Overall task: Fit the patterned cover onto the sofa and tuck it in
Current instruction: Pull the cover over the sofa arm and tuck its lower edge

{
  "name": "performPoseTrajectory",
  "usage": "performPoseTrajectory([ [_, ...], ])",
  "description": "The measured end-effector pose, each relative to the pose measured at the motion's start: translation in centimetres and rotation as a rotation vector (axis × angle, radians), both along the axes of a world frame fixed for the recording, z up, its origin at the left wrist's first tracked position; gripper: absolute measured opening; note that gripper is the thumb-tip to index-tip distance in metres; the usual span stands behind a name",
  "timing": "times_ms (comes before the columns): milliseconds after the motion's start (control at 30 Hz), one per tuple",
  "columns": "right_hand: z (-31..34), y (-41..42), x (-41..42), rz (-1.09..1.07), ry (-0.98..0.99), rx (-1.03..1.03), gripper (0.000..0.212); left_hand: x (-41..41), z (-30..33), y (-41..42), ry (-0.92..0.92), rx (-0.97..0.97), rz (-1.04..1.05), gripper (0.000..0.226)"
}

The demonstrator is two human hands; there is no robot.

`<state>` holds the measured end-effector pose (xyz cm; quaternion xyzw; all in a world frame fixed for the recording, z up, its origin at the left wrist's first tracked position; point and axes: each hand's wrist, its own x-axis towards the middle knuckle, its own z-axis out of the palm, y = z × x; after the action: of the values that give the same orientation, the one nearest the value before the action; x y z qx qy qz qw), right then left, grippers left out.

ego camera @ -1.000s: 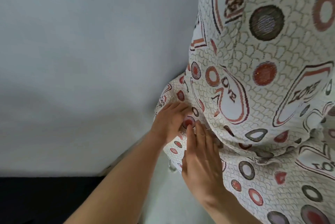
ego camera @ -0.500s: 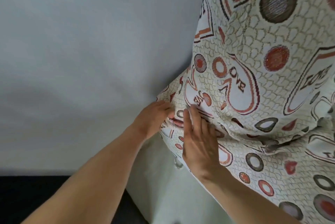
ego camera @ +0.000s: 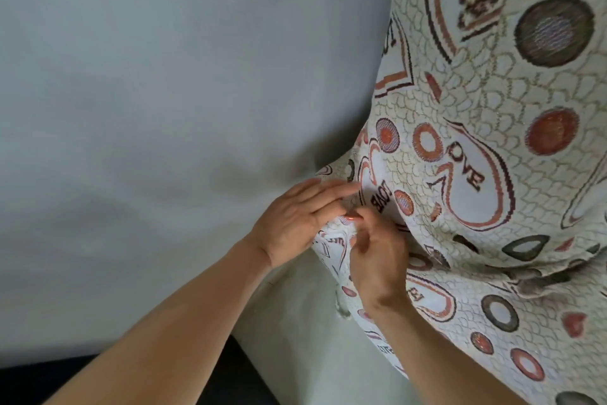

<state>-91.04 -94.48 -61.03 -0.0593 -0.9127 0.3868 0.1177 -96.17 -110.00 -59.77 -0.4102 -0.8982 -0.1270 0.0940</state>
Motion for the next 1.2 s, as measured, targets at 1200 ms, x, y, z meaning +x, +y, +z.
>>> performPoseTrajectory([
  [1200, -1.6, 3.5, 0.8, 0.222, -0.208, 0.499, 0.077, -3.8, -1.1, 8.3, -0.294, -0.186, 0.23, 0.037],
])
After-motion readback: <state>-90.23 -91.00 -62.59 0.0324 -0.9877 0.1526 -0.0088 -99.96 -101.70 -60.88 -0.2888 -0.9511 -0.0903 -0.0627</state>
